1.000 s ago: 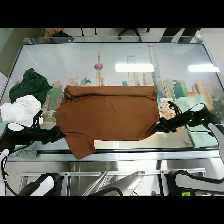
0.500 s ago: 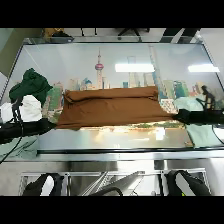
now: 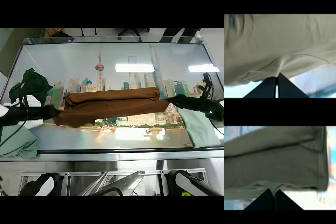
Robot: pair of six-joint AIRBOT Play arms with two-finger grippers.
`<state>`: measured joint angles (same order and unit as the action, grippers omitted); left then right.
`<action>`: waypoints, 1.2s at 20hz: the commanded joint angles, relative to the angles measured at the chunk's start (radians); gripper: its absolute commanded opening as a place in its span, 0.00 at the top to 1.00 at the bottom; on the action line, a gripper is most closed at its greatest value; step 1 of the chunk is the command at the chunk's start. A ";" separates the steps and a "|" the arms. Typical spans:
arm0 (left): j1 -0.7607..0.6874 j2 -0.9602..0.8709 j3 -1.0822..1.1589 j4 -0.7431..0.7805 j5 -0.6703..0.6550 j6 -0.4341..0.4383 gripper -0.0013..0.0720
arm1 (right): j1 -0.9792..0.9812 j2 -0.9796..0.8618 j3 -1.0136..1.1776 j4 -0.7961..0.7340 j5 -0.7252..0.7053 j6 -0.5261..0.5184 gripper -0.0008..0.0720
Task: Fold the shirts.
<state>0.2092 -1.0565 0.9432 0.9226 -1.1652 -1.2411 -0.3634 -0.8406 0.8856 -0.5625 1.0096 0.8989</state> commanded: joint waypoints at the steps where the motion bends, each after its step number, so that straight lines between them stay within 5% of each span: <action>1: -0.060 -0.245 0.232 -0.001 0.069 0.002 0.96 | 0.044 -0.266 0.109 0.182 -0.077 -0.172 0.97; 6: -0.072 -0.555 0.476 -0.002 0.100 -0.010 0.96 | 0.079 -0.545 0.277 0.182 -0.155 -0.206 0.97; 11: -0.106 -0.765 0.640 -0.009 0.096 -0.009 0.96 | 0.098 -0.631 0.312 0.182 -0.169 -0.291 0.97; 12: -0.119 -0.797 0.678 -0.009 0.082 -0.009 0.86 | 0.098 -0.630 0.314 0.182 -0.169 -0.306 0.97; 13: -0.128 -0.819 0.708 -0.009 0.070 -0.010 0.42 | 0.095 -0.628 0.319 0.181 -0.168 -0.309 0.94; 14: -0.138 -0.835 0.744 -0.008 0.048 -0.012 0.13 | 0.088 -0.622 0.329 0.177 -0.163 -0.308 0.74; 21: -0.142 -0.850 0.974 -0.007 -0.085 -0.080 0.13 | 0.028 -0.607 0.409 -0.027 -0.111 -0.134 0.12; 24: -0.149 -0.850 1.014 -0.008 -0.095 -0.107 0.13 | 0.035 -0.621 0.410 0.022 -0.105 -0.129 0.09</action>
<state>0.0647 -1.9030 1.9060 0.9146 -1.2312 -1.3155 -0.3271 -1.4517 1.2877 -0.5430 0.8963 0.7433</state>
